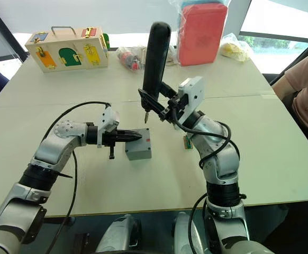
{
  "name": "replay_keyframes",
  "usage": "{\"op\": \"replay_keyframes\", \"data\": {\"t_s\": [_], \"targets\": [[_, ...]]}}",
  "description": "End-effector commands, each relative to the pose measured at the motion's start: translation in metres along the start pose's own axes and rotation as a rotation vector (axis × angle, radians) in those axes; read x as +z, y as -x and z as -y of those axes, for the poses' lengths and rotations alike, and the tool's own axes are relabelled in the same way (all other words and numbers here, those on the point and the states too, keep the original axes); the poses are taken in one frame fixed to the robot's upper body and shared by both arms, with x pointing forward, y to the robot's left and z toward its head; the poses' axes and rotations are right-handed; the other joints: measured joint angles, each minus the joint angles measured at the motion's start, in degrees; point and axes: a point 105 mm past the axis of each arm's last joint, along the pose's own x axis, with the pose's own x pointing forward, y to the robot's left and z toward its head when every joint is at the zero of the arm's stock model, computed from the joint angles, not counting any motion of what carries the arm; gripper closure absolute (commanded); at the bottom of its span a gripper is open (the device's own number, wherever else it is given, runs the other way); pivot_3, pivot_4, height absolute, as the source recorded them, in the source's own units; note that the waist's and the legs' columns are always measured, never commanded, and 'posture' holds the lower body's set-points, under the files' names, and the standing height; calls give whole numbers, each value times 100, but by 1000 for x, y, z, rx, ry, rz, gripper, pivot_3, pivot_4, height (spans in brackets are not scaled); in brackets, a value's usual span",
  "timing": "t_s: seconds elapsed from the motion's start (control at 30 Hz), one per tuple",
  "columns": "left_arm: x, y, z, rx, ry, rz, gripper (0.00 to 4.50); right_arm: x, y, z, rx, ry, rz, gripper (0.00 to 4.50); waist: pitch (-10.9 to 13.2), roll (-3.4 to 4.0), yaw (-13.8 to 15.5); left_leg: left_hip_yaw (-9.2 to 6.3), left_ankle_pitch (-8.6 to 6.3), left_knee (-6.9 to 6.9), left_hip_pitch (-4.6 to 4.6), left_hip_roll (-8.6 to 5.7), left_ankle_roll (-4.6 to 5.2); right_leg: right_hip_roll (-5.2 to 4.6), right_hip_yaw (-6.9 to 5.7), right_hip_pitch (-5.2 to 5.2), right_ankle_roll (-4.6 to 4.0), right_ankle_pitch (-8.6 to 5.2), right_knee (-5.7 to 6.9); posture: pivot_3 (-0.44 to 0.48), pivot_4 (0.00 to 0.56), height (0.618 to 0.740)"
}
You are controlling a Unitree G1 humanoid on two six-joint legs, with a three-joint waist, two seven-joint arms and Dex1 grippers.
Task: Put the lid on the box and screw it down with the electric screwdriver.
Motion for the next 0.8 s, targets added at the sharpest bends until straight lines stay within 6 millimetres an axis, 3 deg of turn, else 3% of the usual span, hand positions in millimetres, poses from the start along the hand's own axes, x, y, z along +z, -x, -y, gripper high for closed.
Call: {"op": "replay_keyframes", "data": {"t_s": [0.03, 0.4, 0.8], "targets": [[1, 4, -4, 12, -36, -13, 4500, 13, -4, -10, 22, 59, 83, 2639, 0, 0, 2, 0, 0, 0, 0, 0, 0, 0, 0, 0, 0, 0, 0, 0, 150, 730], [-2, 5, -6, 27, -44, -20, 4500, -13, 3, -4, -10, 57, 33, 2639, -1, 0, 15, 0, 0, 1, 2, -1, 0, -3, 0, 2, 0, 0, 0, 0, 150, 730], [-4, 7, -3, 36, -43, -28, 4500, -17, 6, 2, 22, 113, -13, 2639, -1, -1, 21, 0, 0, 2, 6, 0, 0, -4, 0, 7, 0, 0, 0, 0, 150, 730]]}}
